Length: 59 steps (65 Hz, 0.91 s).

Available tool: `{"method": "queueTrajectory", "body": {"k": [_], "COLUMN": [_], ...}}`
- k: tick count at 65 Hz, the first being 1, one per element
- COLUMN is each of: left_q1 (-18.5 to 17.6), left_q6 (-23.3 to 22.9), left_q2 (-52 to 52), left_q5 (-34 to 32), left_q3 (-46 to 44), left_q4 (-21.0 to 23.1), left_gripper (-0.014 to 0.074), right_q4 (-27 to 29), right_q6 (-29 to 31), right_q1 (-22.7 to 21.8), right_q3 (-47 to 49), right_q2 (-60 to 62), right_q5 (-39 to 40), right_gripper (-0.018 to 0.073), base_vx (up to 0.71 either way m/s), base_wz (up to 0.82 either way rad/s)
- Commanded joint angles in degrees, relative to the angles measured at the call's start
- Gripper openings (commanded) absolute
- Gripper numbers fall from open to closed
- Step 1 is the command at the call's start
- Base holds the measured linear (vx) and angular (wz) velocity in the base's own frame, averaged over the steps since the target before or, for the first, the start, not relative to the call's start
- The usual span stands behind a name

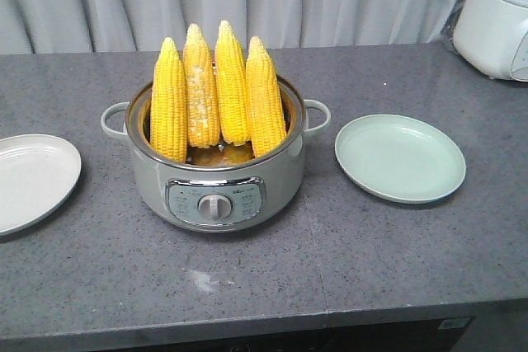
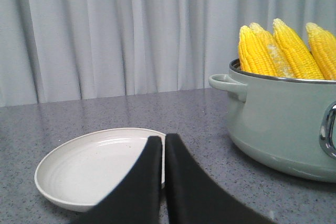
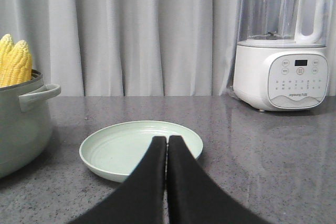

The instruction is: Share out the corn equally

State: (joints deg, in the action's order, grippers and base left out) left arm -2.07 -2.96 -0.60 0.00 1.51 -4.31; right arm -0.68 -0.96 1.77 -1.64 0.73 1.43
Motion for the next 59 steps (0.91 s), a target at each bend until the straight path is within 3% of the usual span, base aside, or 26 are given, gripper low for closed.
{"method": "queueTrajectory", "body": {"k": [1, 47, 59], "left_q1": [-0.12, -0.13, -0.13], "left_q6": [-0.05, -0.17, -1.28], "left_q2": [-1.0, -1.0, -0.9], "left_q5": [-3.96, -4.88, 0.98], "left_q3": [0.57, -0.04, -6.91], "left_q4": [0.58, 0.63, 0.65], "left_gripper": [-0.0007, -0.0007, -0.0007], "right_q4": [-0.22, -0.17, -0.11], "right_q6": [0.36, 0.36, 0.36], "right_q1": [-0.23, -0.23, -0.23], "right_q3": [-0.47, 0.26, 6.84], "right_q2": [0.12, -0.08, -4.82], "right_q5": [4.67, 6.11, 0.42], "right_gripper": [-0.0011, -0.0011, -0.0011], "base_vx": [0.0, 0.0, 0.0], "base_wz": [0.0, 0.0, 0.0]}}
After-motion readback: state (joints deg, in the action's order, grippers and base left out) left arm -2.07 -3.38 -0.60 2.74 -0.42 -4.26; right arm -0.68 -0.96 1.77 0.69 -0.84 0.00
